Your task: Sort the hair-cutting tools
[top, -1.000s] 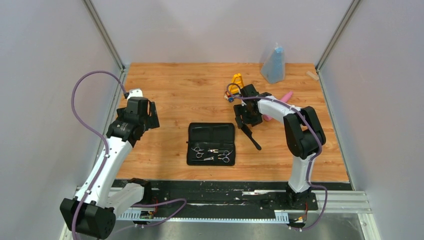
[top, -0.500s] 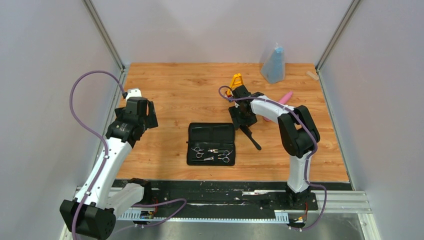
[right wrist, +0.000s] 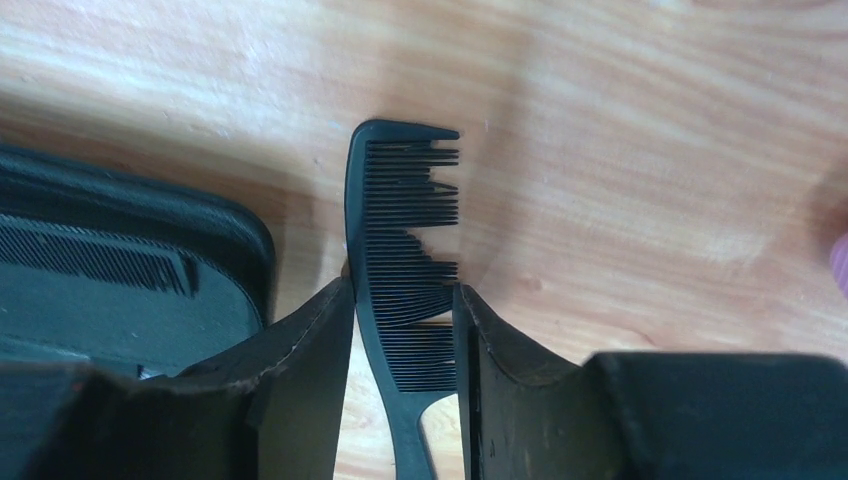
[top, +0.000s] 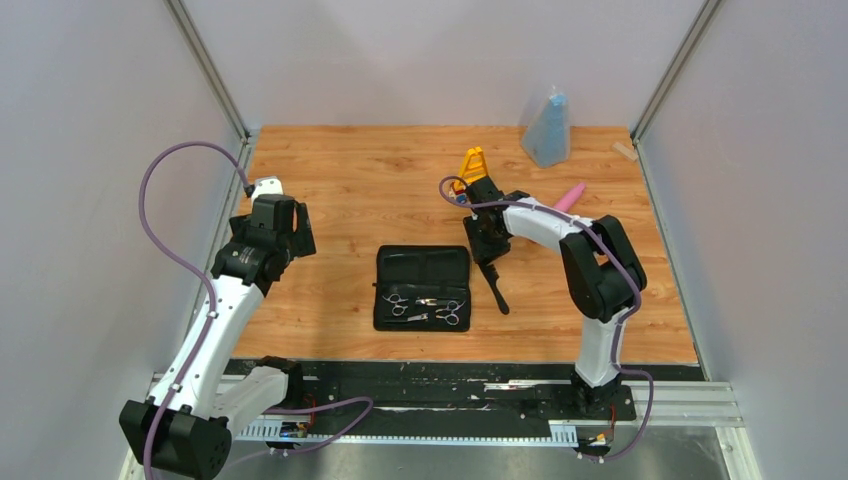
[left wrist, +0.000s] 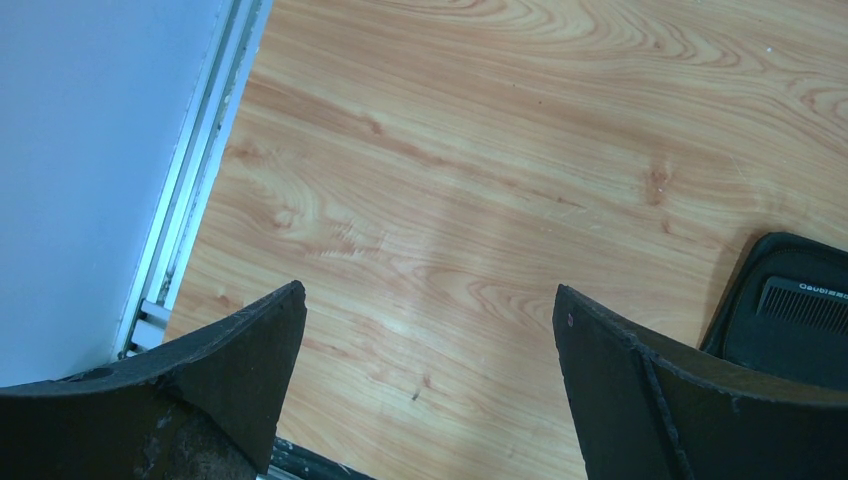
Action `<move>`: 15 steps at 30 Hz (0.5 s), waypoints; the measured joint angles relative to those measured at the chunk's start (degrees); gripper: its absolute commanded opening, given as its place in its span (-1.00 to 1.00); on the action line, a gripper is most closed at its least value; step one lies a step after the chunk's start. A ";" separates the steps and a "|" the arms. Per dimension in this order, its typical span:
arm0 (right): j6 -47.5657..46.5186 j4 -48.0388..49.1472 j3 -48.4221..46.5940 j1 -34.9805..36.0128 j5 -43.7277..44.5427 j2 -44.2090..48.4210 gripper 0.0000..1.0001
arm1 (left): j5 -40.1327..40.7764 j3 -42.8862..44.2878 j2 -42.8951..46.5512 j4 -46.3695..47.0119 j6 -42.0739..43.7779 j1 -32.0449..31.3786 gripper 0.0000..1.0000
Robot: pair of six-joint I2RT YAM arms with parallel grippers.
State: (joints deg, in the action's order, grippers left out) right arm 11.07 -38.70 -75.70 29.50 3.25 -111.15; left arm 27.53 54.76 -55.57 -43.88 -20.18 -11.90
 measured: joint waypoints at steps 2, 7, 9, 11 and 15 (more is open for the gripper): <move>0.70 -0.11 1.42 0.00 0.24 1.11 -0.50 | 0.00 0.00 0.00 0.00 0.00 0.00 1.00; 1.53 -1.49 3.96 0.02 0.87 3.32 -0.56 | -0.02 -0.02 0.00 0.00 0.00 0.00 1.00; 1.68 -2.19 4.72 0.02 1.31 4.09 -0.57 | -0.02 -0.09 0.00 0.02 0.00 0.00 1.00; 1.73 -3.06 5.35 0.02 1.62 4.79 -0.59 | -0.02 -0.28 0.00 0.02 0.02 0.00 1.00; 1.90 -5.05 6.03 0.02 2.03 6.40 -0.62 | -0.09 -0.48 -0.04 0.02 0.02 0.00 1.00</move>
State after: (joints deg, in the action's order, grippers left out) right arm 12.97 -43.75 -69.67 29.52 5.28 -104.75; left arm 27.44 54.28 -55.61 -43.86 -20.16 -11.90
